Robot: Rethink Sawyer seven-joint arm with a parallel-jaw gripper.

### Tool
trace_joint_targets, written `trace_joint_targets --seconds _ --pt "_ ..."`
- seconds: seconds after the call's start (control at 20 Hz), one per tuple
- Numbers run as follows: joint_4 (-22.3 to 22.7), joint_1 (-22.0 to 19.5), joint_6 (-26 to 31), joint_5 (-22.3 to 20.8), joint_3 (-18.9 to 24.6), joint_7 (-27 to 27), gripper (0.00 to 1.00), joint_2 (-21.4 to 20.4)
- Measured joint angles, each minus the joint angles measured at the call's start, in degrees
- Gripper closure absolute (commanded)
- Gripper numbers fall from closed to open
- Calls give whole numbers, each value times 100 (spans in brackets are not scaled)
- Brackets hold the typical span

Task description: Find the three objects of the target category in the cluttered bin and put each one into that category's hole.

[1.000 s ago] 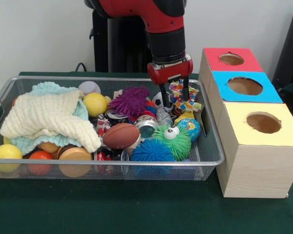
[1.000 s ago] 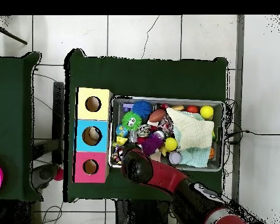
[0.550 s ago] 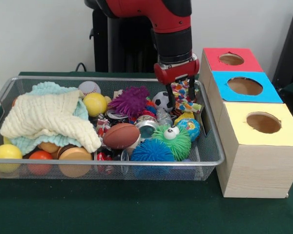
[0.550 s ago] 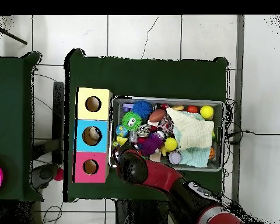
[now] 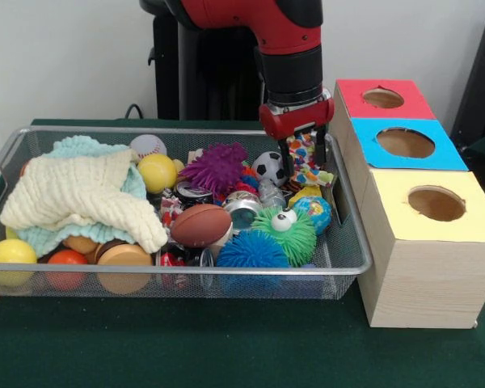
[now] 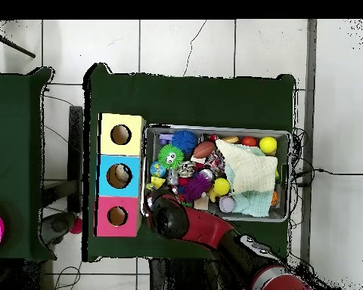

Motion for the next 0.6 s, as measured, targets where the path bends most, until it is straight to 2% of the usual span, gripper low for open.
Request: trace_joint_targets --seconds 0.6 --pt "-57 -48 0 -86 -5 0 0 4"
